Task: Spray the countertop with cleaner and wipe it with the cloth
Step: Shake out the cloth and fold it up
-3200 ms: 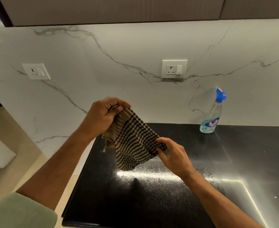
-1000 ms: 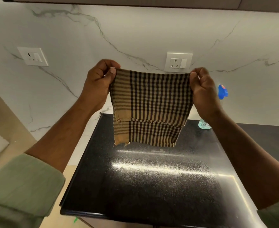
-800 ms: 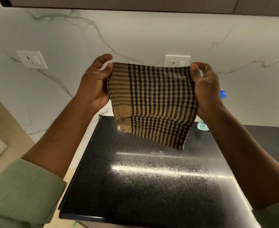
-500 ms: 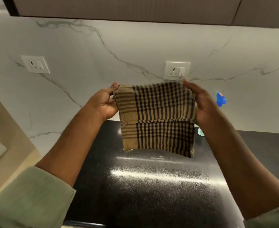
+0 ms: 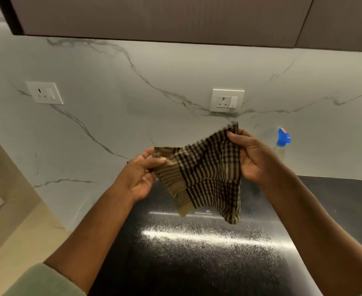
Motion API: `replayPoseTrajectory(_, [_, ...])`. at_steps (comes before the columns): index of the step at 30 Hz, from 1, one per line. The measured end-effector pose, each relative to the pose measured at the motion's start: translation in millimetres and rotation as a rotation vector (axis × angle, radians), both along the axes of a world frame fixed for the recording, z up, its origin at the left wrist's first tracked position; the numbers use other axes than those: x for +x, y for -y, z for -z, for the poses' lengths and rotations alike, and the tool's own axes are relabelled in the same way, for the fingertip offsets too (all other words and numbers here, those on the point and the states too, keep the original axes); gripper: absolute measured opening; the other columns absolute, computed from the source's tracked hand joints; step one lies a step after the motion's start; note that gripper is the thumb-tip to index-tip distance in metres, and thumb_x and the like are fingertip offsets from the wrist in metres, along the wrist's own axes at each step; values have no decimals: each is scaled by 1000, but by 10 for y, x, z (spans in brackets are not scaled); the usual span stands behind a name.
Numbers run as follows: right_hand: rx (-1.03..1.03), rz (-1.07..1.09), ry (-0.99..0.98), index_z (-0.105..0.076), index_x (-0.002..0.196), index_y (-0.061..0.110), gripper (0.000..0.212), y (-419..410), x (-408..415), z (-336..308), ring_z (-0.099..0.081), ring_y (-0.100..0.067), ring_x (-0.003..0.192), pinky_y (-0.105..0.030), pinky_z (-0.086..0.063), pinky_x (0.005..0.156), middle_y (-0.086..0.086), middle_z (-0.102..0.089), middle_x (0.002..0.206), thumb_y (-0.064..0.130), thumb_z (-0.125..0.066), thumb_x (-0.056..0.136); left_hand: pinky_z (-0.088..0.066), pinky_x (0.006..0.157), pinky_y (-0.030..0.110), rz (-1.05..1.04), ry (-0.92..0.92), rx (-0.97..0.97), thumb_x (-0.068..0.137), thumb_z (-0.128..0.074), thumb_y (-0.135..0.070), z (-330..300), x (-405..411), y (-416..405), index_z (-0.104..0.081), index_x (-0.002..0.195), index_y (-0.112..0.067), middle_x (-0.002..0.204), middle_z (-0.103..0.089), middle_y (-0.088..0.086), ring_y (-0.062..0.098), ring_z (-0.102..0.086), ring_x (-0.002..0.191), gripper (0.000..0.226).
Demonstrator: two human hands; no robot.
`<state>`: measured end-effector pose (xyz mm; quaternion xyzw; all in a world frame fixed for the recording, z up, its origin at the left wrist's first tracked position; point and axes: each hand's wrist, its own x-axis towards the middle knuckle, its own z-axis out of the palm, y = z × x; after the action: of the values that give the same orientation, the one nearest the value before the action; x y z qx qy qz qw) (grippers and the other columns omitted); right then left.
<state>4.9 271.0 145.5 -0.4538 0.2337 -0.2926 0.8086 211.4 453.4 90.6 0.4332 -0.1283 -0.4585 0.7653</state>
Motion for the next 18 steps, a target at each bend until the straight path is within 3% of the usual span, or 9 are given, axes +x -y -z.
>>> replayPoseTrajectory(3, [-218, 93, -83, -69, 105, 14, 14, 6, -69, 17, -72, -20, 95, -35, -60, 79, -3, -77, 99, 8, -58, 99, -63, 75, 33, -205, 105, -75, 69, -69, 13, -56, -19, -56, -52, 140, -15, 100, -73, 10, 24, -74, 92, 79])
replayPoseTrajectory(6, [-368, 181, -103, -67, 107, 17, 15, -51, -67, -39, -71, -21, 103, -36, -57, 87, -1, -77, 105, 10, -56, 100, -60, 90, 38, -363, 384, -175, 77, -71, 14, -240, -53, -116, -51, 141, -27, 98, -77, 8, 24, -73, 102, 78])
replayPoseTrajectory(9, [-303, 247, -37, -65, 112, 14, 16, -69, -33, -161, -72, -22, 105, -35, -58, 86, -4, -76, 109, 8, -60, 98, -58, 97, 38, -419, 476, -295, 85, -69, 11, -411, -4, -165, -45, 143, -37, 109, -78, 8, 23, -71, 113, 78])
replayPoseTrajectory(11, [-148, 198, -44, -64, 117, 9, 23, -68, 9, -217, -74, -23, 100, -36, -59, 81, -7, -76, 111, 4, -63, 94, -62, 86, 38, -414, 282, -271, 87, -69, 2, -313, 66, -72, -50, 144, -30, 112, -78, 6, 24, -72, 110, 68])
replayPoseTrajectory(14, [45, 57, -185, -67, 117, 5, 27, -111, 102, -160, -74, -24, 94, -38, -58, 84, -12, -76, 108, -2, -63, 90, -64, 63, 43, -179, -228, 7, 94, -65, -17, 191, -3, 55, -55, 142, -12, 114, -75, 14, 30, -77, 91, 49])
replayPoseTrajectory(16, [113, 7, -254, -66, 117, 2, 28, -126, 143, -45, -73, -26, 94, -38, -58, 88, -15, -75, 107, -5, -62, 91, -65, 65, 45, -67, -402, 140, 99, -62, -16, 549, -162, 53, -56, 135, -6, 122, -69, 23, 35, -74, 94, 38])
replayPoseTrajectory(18, [160, 0, -300, -64, 117, -1, 26, -119, 134, 64, -72, -26, 88, -38, -61, 81, -16, -73, 103, -6, -61, 92, -66, 72, 45, -23, -448, 139, 93, -67, -9, 786, -279, 15, -52, 134, -5, 118, -68, 28, 37, -73, 98, 44])
